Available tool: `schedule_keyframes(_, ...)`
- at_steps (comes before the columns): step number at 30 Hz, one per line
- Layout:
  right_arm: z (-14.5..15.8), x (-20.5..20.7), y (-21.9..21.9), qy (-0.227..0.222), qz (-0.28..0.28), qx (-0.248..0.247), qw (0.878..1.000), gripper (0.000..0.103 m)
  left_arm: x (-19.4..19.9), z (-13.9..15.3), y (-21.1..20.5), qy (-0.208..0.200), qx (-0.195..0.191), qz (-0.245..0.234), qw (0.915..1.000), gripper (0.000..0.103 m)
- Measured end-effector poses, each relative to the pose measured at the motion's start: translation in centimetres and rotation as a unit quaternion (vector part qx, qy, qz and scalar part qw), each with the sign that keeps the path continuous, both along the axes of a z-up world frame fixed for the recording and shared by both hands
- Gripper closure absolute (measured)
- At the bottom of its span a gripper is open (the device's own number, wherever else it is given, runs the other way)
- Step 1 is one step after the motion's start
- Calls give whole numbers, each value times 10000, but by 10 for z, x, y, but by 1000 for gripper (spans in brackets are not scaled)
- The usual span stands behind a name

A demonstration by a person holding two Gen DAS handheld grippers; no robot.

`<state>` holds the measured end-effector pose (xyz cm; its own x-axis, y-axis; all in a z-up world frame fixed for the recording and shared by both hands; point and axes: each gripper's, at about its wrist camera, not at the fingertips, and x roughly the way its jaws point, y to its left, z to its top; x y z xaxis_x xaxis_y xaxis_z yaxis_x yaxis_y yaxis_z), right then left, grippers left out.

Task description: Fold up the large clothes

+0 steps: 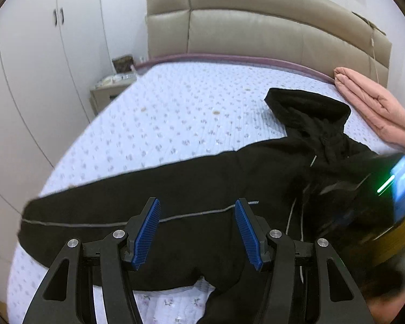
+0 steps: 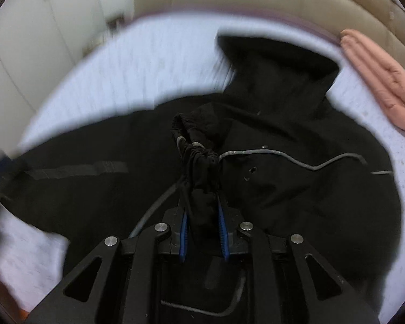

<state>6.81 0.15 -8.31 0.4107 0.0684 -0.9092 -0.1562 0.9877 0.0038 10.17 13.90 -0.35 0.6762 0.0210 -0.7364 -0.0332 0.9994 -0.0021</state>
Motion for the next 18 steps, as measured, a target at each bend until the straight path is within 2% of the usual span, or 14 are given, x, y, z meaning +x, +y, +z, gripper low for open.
schedule_keyframes(2,-22,-1,5,102,4,-128,9999,76,4,-4,5,93,-131,39,9999,43)
schedule_keyframes(4,-23,-7,15,-156,75,-349,9992,75,5,-7,8,138,-218,76,9996,43)
schedule_keyframes(7,-22,-4,19,-18,247,-72,9997,45,6,-10,8,173,-215,80,9996,43)
schedule_keyframes(10,1,-8,9,-23,383,444,9983,45,7,-13,4,207,-202,2,9996,44)
schedule_keyframes(14,59,-32,-35,-655,284,920,9932,44,4,-12,-4,173,-206,-148,9995,43)
schedule_keyframes(18,82,-42,-113,-1039,-372,791,9907,40,2,-13,-19,175,-322,-416,9985,43)
